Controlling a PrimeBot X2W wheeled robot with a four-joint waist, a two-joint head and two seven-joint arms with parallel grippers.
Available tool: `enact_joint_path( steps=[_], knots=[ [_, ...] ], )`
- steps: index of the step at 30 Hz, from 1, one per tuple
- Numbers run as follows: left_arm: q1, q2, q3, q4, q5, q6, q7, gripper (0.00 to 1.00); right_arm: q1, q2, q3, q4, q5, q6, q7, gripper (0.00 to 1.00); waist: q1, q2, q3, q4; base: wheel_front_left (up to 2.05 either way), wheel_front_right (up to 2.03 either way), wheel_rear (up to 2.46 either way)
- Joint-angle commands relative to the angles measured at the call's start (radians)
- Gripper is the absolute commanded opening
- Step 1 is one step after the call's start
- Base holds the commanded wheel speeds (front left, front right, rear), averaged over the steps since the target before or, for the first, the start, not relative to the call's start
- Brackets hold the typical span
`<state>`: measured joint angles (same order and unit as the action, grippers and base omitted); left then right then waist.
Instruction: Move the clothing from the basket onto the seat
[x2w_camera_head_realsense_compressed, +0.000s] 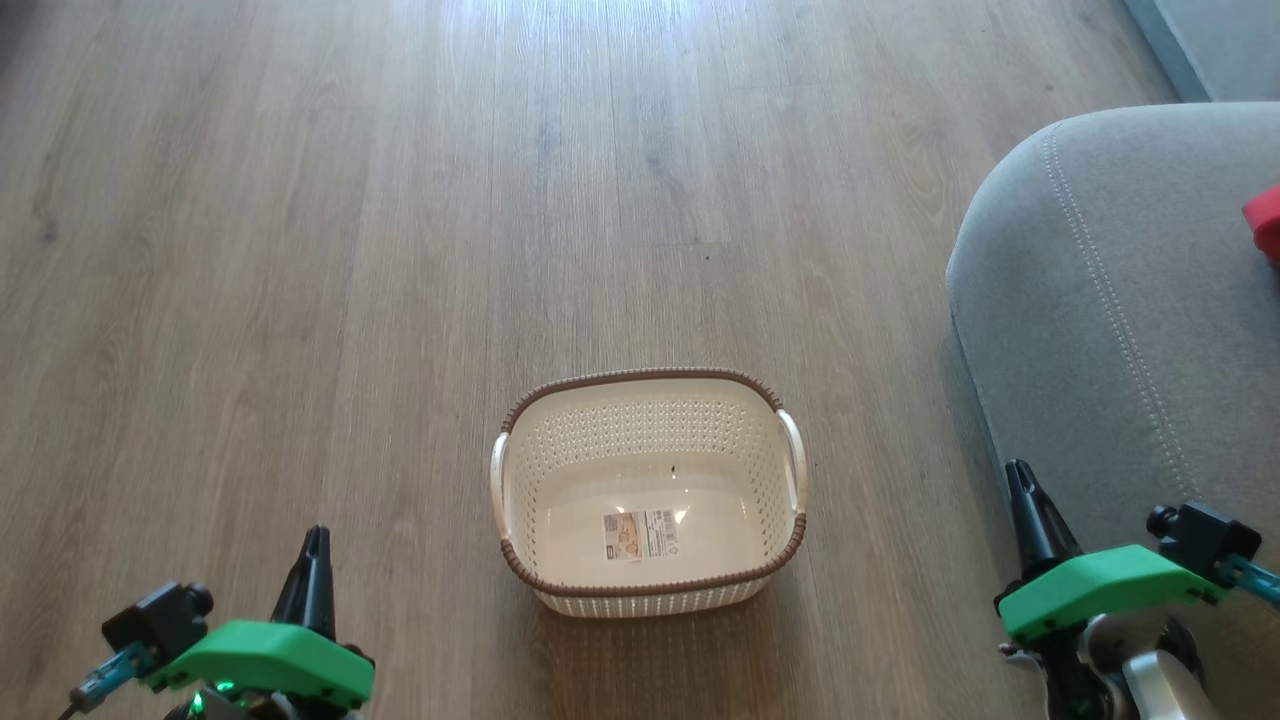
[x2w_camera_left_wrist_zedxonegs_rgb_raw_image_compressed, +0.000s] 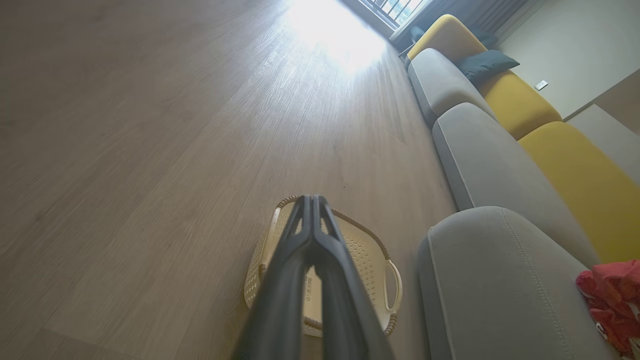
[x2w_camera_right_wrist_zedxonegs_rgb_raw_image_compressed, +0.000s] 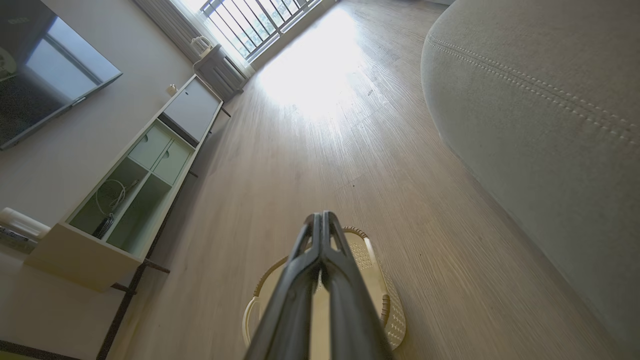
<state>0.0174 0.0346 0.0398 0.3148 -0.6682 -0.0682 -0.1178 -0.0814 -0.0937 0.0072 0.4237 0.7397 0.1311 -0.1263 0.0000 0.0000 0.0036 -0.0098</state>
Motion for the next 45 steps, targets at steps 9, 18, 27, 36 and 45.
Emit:
enact_joint_path(
  steps=[9,18,27,36,45],
  knots=[
    [-0.064,0.009,0.027,-0.040,-0.123,-0.012,0.028,0.00,-0.037,0.006,-0.014,-0.054,0.116,0.000,0.032,0.00,0.0000,0.0000,0.000,0.001,0.00,0.00,0.00],
    [-0.072,0.010,0.033,-0.044,-0.227,-0.018,0.054,0.00,-0.036,0.010,-0.028,-0.070,0.212,0.000,0.059,0.00,0.0000,0.0000,0.000,0.002,0.00,0.00,0.00],
    [-0.080,0.010,0.039,-0.048,-0.332,-0.025,0.080,0.00,-0.034,0.015,-0.042,-0.086,0.308,0.000,0.086,0.00,0.0000,0.0000,0.000,0.003,0.00,0.00,0.00],
    [-0.087,0.011,0.045,-0.051,-0.424,-0.030,0.103,0.00,-0.033,0.020,-0.054,-0.100,0.393,0.000,0.109,0.00,0.0000,0.0000,0.000,0.004,0.00,0.00,0.00],
    [-0.095,0.012,0.051,-0.055,-0.529,-0.037,0.129,0.00,-0.032,0.024,-0.067,-0.116,0.489,0.000,0.135,0.00,0.0000,0.0000,0.000,0.005,0.00,0.00,0.00]
  ],
)
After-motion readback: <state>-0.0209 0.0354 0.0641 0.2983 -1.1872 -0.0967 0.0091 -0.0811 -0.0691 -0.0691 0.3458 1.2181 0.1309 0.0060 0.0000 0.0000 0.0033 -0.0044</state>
